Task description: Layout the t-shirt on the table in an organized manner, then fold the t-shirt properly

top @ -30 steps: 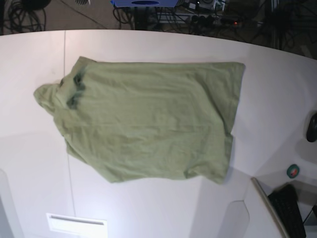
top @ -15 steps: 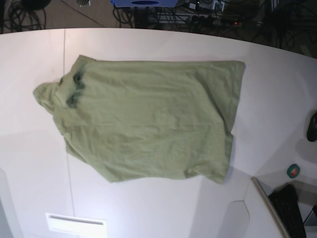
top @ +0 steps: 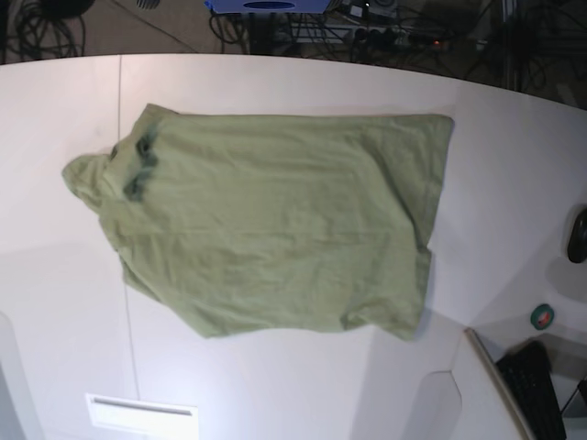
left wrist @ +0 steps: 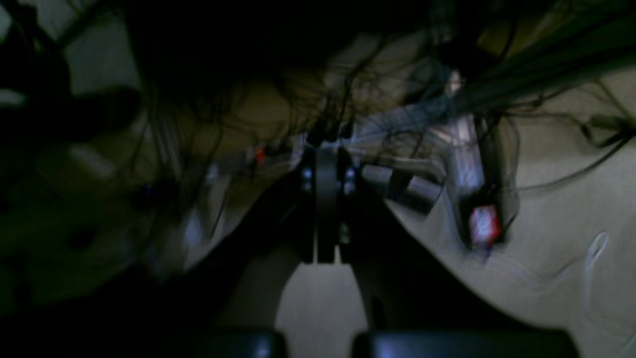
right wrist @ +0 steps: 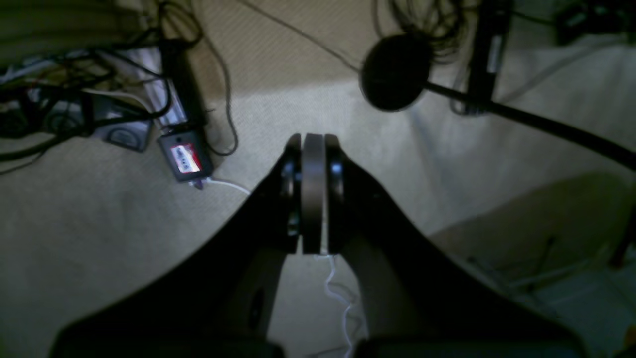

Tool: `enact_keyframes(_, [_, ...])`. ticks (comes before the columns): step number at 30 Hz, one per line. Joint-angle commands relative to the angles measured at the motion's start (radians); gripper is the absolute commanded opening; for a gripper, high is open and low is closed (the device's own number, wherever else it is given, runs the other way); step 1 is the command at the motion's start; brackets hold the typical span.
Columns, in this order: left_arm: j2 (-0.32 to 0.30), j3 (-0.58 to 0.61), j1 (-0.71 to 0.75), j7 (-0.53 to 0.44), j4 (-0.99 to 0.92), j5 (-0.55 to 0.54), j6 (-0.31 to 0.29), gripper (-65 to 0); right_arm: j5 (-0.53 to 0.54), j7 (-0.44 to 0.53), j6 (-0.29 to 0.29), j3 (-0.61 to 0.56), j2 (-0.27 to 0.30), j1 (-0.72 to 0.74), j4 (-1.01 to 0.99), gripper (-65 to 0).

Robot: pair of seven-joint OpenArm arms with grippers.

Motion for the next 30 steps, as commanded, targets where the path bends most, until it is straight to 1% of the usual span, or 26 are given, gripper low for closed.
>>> enact_keyframes(1, [-0.026,-0.003,0.045,-0.032,0.07,-0.042,0.001,-65.0,0.004,-0.007,0.005,0.015,-0.009,-0.037,0.06,-65.0])
enact_keyframes(3, [-0.062,-0.003,0.131,-0.026,0.226,-0.165,0.001,-65.0,0.004,-0.067,0.007,0.044,-0.014,-0.062,0.176,-65.0])
enact_keyframes(6, [-0.127,-0.003,0.214,-0.024,0.446,-0.349,0.001,-65.0,0.006,-0.147,0.007,0.103,-0.017,-0.06,0.367,-65.0])
enact_keyframes(8, [-0.173,-0.003,0.248,-0.024,0.567,-0.452,0.004,-65.0,0.052,-0.203,0.007,0.135,-0.02,-0.048,0.498,-65.0])
enact_keyframes(11, [-0.211,-0.003,0.266,-0.023,0.686,-0.547,0.004,-65.0,0.17,-0.308,0.008,0.161,-0.011,-0.013,0.667,-65.0])
enact_keyframes(13, [-0.225,-0.003,0.259,-0.023,0.719,-0.578,0.004,-65.0,0.22,-0.395,0.008,0.158,0.008,0.042,0.752,-65.0])
enact_keyframes(14, [-0.225,-0.001,0.237,-0.023,0.726,-0.589,0.004,-53.0,0.234,-0.438,0.008,0.156,0.012,0.081,0.767,-56.6])
enact_keyframes(16, [-0.219,-0.003,0.202,0.014,0.726,-0.612,0.004,-28.3,0.251,-0.503,0.011,0.155,0.015,0.185,0.762,-34.5])
enact_keyframes(17, [-0.219,-0.004,0.182,0.051,0.723,-0.628,0.004,-18.8,0.251,-0.539,0.022,0.155,0.015,0.228,0.756,-27.2])
enact_keyframes(18, [-0.222,-0.004,0.157,0.095,0.723,-0.648,0.004,-11.0,0.251,-0.581,0.053,0.155,0.015,0.268,0.747,-24.0])
enact_keyframes(19, [-0.222,-0.004,0.133,0.143,0.723,-0.673,0.001,-5.8,0.253,-0.618,0.094,0.156,0.015,0.308,0.741,-24.2])
enact_keyframes(20, [-0.22,-0.004,0.108,0.201,0.723,-0.704,0.001,-3.3,0.253,-0.651,0.137,0.164,0.012,0.352,0.738,-25.4])
enact_keyframes(22, [-0.219,-0.004,0.055,0.296,0.722,-0.771,0.0,-5.6,0.246,-0.722,0.179,0.167,0.008,0.421,0.735,-26.4])
enact_keyframes(23, [-0.219,-0.004,0.027,0.351,0.722,-0.808,0.0,-7.9,0.246,-0.762,0.179,0.159,0.008,0.447,0.733,-26.4])
enact_keyframes(25, [-0.219,-0.004,-0.014,0.422,0.706,-0.882,0.0,-13.5,0.248,-0.822,0.179,0.156,-0.003,0.484,0.733,-26.6])
enact_keyframes(26, [-0.22,-0.004,-0.034,0.445,0.694,-0.914,0.0,-16.3,0.246,-0.839,0.179,0.156,-0.018,0.503,0.733,-26.6])
enact_keyframes(28, [-0.22,-0.004,-0.065,0.479,0.667,-0.946,0.0,-20.1,0.246,-0.842,0.177,0.161,-0.028,0.512,0.733,-26.6])
enact_keyframes(30, [-0.217,-0.004,-0.087,0.516,0.647,-0.948,0.003,-21.7,0.246,-0.842,0.177,0.158,-0.028,0.512,0.732,-26.4])
